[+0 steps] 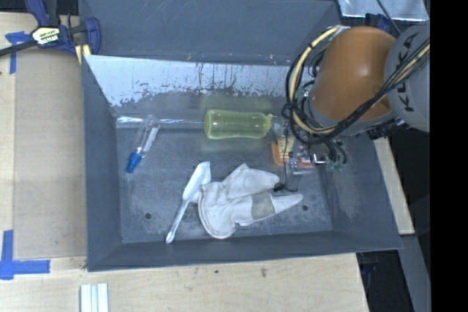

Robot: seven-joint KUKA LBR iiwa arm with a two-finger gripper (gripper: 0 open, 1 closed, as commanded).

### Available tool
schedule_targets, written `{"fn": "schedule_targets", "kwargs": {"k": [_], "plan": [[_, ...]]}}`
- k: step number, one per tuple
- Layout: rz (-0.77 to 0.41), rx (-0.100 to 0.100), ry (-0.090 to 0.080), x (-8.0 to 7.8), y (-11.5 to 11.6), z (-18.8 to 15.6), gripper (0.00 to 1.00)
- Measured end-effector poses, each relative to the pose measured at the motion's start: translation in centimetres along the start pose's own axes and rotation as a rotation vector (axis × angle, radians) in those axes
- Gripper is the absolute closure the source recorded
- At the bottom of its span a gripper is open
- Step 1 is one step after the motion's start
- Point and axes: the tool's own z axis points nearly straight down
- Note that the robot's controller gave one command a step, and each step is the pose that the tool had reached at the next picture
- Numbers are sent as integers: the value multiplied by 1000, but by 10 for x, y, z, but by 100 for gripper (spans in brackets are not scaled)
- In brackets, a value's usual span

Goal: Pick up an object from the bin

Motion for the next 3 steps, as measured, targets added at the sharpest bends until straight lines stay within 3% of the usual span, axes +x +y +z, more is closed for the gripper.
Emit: {"fn": "schedule_targets", "kwargs": {"k": [1, 2, 3], "plan": [[-1, 0, -8, -2, 0, -5, 0], [-144, 3, -16, -1, 23, 32, 0], [-257, -1, 0, 4, 48, 51, 0]]}}
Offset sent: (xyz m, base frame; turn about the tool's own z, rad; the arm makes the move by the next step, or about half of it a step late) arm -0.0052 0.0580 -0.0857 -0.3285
